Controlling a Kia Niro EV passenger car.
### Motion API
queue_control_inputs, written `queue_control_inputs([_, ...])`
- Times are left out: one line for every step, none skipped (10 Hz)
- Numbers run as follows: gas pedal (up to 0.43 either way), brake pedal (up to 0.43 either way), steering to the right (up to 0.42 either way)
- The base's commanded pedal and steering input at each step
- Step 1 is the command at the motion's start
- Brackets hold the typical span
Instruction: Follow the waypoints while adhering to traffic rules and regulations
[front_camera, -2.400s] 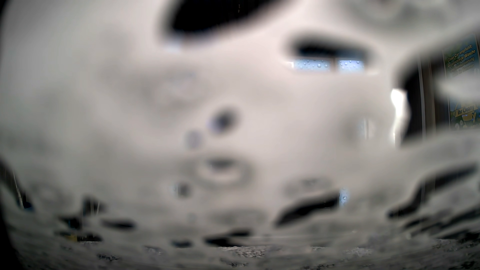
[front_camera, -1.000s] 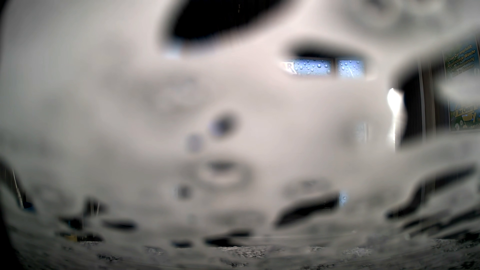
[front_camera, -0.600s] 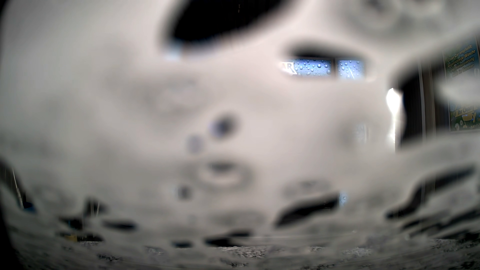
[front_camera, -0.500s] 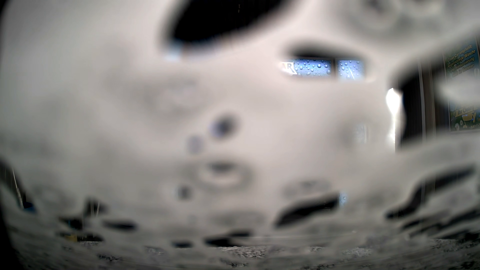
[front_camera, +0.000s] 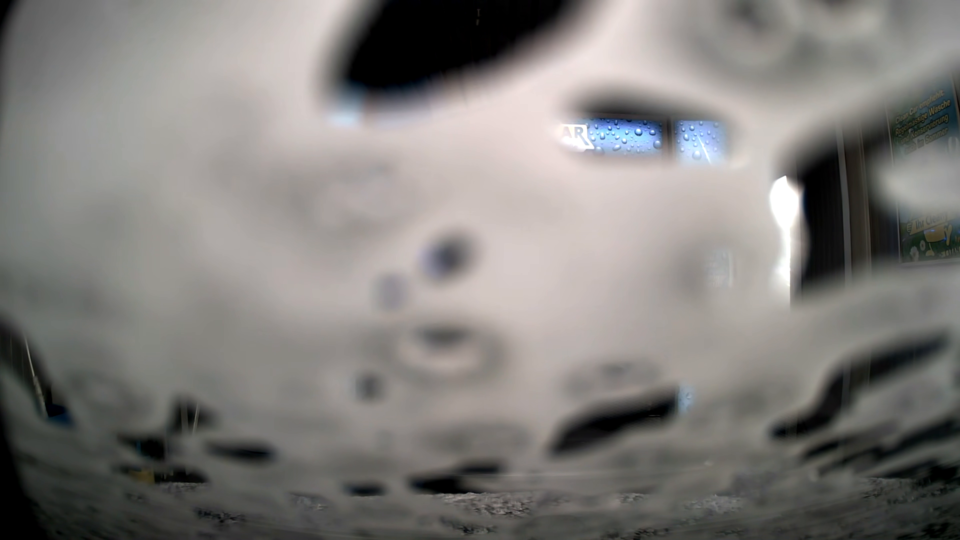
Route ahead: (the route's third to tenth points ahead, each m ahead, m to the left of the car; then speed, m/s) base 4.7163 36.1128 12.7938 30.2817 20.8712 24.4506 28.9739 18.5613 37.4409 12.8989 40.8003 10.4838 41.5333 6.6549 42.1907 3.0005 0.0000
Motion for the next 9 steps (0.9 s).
queue_control_inputs([0.0,0.006,-0.014])
queue_control_inputs([0.0,0.0,-0.014])
queue_control_inputs([0.0,0.0,-0.015])
queue_control_inputs([0.0,0.0,-0.014])
queue_control_inputs([0.0,0.0,-0.014])
queue_control_inputs([0.0,0.0,-0.014])
queue_control_inputs([0.0,0.0,-0.015])
queue_control_inputs([0.0,0.0,-0.015])
queue_control_inputs([0.0,0.0,-0.014])
